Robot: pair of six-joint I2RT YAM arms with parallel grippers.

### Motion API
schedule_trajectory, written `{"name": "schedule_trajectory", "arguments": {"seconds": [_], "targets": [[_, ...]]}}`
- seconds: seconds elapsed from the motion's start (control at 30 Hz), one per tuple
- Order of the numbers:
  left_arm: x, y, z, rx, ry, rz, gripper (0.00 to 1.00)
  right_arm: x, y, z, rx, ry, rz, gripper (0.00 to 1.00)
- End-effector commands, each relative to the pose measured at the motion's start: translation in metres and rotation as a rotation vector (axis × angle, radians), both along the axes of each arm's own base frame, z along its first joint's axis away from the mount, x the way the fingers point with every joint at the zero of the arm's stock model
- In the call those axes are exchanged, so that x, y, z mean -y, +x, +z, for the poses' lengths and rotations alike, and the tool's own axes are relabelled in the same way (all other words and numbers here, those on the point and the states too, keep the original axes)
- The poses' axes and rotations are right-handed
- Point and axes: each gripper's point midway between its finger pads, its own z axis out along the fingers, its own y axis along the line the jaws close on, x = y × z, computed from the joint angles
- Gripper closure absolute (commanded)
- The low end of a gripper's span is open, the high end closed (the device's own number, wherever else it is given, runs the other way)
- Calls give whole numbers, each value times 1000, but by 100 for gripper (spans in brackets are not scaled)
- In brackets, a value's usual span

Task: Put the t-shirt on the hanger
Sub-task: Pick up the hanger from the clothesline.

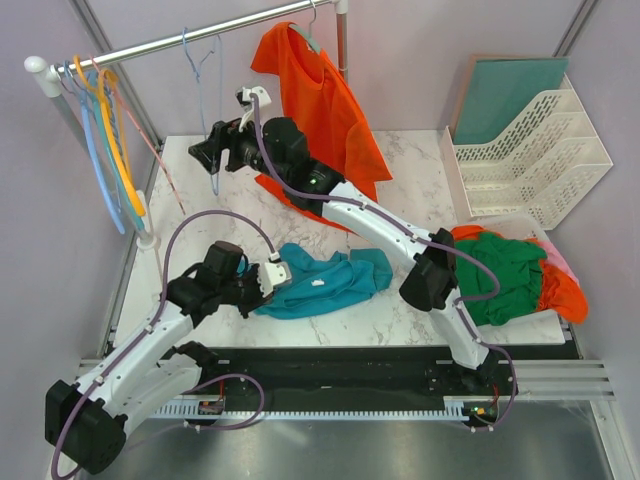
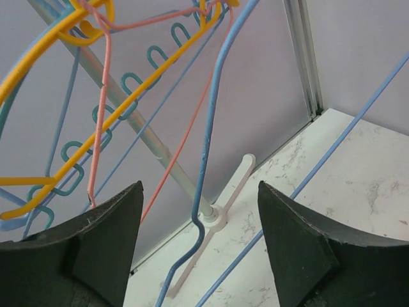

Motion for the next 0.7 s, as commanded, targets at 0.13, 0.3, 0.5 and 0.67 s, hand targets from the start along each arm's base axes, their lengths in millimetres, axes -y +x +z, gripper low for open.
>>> {"name": "schedule_trajectory", "arguments": {"seconds": [0.13, 0.3, 0.5, 0.67], "targets": [[2, 3, 1, 44, -7, -26, 98, -3, 3, 31, 28, 118, -31, 26], [2, 2, 0, 43, -8, -29, 98, 9, 6, 34, 20, 105, -75, 46], [3, 3, -1, 41, -12, -33, 98, 31, 2, 42, 36, 72, -107, 47], [5, 5, 0, 36, -15, -32, 98, 40, 6, 31, 43, 10, -147, 49]]}}
